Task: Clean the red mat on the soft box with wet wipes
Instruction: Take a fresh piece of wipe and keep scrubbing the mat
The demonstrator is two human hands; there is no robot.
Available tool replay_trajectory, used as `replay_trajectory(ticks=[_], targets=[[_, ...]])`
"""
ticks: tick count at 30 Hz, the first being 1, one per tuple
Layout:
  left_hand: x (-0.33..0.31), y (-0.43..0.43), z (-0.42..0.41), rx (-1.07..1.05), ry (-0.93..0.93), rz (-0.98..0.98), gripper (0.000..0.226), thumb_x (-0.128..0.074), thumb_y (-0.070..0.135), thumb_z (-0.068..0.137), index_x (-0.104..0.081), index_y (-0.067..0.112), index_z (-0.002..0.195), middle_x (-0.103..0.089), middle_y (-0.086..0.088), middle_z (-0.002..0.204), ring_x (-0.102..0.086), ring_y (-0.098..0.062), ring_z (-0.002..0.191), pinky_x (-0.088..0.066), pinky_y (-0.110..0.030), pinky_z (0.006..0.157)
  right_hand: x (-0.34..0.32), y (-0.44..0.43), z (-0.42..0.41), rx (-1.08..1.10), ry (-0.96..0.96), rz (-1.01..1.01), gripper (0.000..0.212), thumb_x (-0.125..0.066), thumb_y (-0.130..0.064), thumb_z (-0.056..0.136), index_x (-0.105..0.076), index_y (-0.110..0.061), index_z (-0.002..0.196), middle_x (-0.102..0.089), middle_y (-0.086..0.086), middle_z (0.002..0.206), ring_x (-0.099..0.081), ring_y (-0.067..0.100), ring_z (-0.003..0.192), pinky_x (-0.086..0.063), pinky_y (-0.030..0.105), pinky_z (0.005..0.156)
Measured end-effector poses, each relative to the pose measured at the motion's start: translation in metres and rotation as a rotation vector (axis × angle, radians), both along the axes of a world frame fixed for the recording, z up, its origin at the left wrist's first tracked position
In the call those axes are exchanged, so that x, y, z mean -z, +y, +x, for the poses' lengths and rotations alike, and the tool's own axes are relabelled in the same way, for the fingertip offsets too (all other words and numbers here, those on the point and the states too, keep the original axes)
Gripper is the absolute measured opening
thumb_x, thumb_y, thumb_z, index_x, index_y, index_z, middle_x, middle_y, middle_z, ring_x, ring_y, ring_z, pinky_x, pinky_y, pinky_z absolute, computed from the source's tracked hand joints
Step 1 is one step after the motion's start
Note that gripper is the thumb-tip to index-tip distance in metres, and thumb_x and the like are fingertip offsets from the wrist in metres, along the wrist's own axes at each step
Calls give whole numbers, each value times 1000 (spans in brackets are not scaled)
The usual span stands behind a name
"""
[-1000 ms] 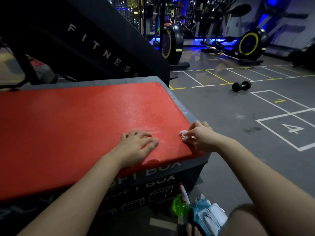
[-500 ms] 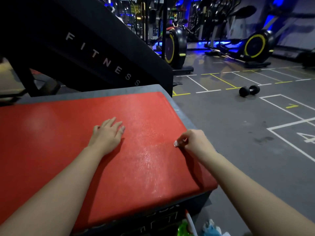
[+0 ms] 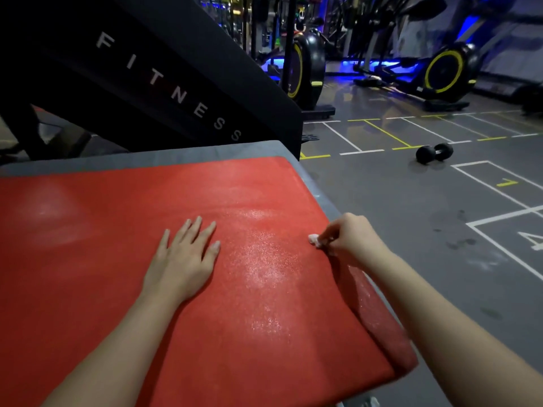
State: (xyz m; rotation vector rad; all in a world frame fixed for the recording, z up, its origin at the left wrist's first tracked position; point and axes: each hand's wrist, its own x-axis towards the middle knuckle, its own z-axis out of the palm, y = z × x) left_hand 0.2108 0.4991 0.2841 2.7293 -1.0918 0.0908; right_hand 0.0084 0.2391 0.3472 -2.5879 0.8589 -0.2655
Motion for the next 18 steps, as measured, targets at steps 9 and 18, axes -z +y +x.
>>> replay_trajectory(ticks=[9, 18], targets=[[-3, 0, -2, -4, 21, -9, 81, 6, 66, 87, -16, 41, 161, -7, 10, 171, 0, -8, 157, 3, -44, 127, 6, -22, 77, 67, -143, -34, 16, -77, -29, 83, -78, -13, 84, -71, 11, 80, -63, 23, 75, -32, 23, 61], [3, -3, 2, 7, 31, -27, 80, 8, 67, 87, -12, 44, 161, -3, 9, 171, 5, -8, 156, 6, -46, 127, 9, -37, 83, 12, 107, -141, 23, -69, -33, 88, -75, -11, 82, -67, 18, 78, -64, 37, 70, -44, 29, 59]])
